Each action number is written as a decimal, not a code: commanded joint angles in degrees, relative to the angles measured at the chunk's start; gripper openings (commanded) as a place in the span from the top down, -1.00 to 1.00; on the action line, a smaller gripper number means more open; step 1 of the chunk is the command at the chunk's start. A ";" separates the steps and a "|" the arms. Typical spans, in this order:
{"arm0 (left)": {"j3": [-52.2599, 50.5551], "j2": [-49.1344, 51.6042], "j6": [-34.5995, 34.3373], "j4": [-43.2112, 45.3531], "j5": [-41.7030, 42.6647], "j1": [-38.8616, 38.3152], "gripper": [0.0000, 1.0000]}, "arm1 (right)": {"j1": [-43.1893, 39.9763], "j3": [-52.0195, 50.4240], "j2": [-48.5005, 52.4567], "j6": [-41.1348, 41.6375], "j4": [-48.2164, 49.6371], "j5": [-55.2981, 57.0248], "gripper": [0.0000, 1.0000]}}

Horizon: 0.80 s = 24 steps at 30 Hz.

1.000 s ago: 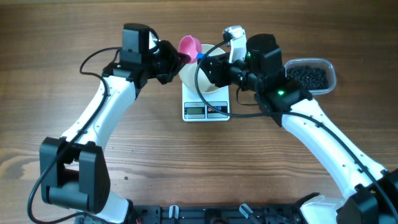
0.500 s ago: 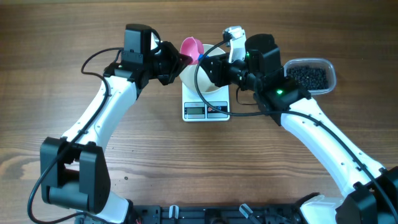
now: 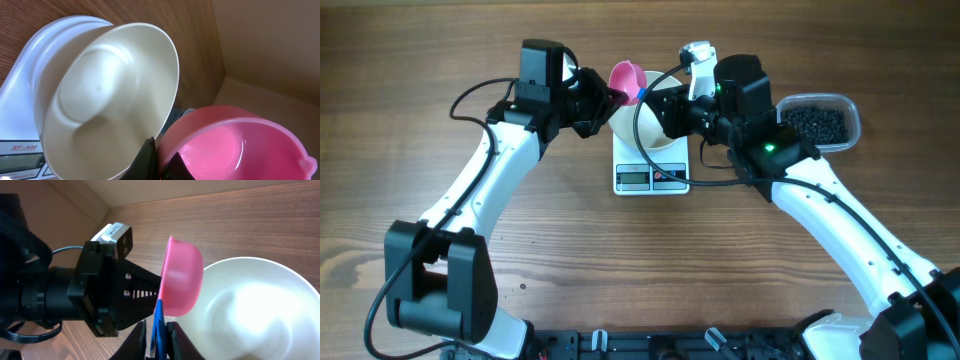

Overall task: Scoop item into bowl and weigh 150g on scale
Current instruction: 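Lift scoop over the bowl and hand it to the right gripper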

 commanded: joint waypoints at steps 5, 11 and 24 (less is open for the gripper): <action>1.05 -1.36 0.52 0.02 -1.46 -0.02 0.85 | 0.33 1.20 0.33 -0.11 -0.48 0.57 0.91; 1.05 -1.36 0.52 0.72 -2.01 1.14 0.83 | 0.17 1.20 0.26 -0.07 -0.46 1.42 0.91; 1.05 -2.47 5.57 2.97 4.04 9.18 0.92 | -3.93 1.22 -1.68 -0.11 -2.60 0.20 0.92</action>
